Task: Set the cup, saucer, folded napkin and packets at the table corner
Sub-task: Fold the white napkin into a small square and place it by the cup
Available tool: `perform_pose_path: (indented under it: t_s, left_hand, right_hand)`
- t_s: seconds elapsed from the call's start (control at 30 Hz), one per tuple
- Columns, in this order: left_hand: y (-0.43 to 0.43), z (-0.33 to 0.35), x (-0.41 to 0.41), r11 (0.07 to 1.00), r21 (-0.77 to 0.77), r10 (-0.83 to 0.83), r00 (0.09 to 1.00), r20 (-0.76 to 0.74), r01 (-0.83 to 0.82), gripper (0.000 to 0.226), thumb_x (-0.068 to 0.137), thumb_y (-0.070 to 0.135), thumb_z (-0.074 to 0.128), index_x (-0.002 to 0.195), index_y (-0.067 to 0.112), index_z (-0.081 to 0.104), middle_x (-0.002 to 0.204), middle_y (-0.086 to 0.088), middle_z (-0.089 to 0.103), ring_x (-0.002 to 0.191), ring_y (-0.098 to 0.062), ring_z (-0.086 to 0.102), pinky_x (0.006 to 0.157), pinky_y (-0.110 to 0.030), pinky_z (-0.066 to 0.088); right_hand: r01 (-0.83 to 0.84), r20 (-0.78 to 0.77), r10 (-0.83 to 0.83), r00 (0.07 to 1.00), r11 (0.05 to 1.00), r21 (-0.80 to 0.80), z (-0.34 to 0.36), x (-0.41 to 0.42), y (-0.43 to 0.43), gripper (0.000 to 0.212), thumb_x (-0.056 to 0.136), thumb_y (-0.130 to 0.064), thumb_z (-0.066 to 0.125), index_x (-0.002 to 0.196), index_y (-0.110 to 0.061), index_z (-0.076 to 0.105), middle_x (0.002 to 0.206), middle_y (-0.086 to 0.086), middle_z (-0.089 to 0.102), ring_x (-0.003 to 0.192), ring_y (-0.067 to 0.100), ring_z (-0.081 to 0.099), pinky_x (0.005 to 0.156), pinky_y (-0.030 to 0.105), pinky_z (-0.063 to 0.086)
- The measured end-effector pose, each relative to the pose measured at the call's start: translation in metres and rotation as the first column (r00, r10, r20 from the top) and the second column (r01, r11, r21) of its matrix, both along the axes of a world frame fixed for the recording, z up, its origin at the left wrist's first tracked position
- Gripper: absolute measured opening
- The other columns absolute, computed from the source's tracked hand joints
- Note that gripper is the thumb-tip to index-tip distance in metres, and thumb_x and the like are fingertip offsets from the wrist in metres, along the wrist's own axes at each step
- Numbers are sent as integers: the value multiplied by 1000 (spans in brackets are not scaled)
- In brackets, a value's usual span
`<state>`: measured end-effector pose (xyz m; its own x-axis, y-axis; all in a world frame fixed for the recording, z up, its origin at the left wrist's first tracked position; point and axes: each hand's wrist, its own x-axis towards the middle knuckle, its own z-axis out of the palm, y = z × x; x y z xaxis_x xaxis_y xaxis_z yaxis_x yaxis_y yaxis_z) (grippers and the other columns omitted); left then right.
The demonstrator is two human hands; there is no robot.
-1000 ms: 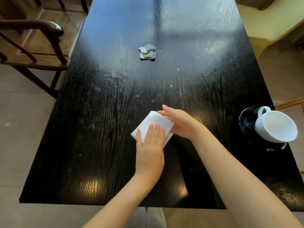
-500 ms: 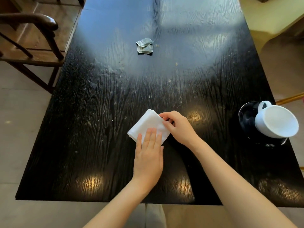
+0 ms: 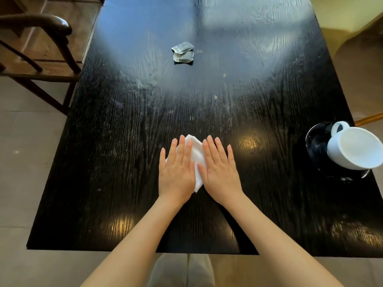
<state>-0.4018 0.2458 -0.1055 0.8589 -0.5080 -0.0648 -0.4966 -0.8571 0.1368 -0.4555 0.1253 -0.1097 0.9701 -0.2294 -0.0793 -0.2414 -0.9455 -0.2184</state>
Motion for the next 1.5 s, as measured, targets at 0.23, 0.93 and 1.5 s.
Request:
perform_pose_path:
  t_s: [0.23,0.93,1.5]
  left_hand:
    - [15,9,16,988,-73,-145,972,-184,133,64,86,48,1,143,22,-12,153,6,-13,143,-9,-7,116,-35,-5]
    - [2,93,56,436,-548,-309,454,-836,-714,22,90,19,58,111,19,51,111,-7,62,97,-21,64,76,-37,57]
    - [-50,209,75,255,-686,-161,670,-725,-681,14,86,33,63,86,19,61,90,-4,65,87,-23,63,81,-41,53]
  right_hand:
    - [-36,-29,36,999,999,-8,1,0,-5,61,97,-44,11,149,-12,8,159,4,6,146,17,-3,115,39,-8]
    - [383,-206,-577,790,204,901,76,29,1,47,93,-41,49,131,-14,44,124,5,58,108,19,58,88,33,49]
    - [412,97,-654,751,578,704,213,63,-34,61,88,-66,32,62,-14,48,64,0,54,60,18,51,55,34,39]
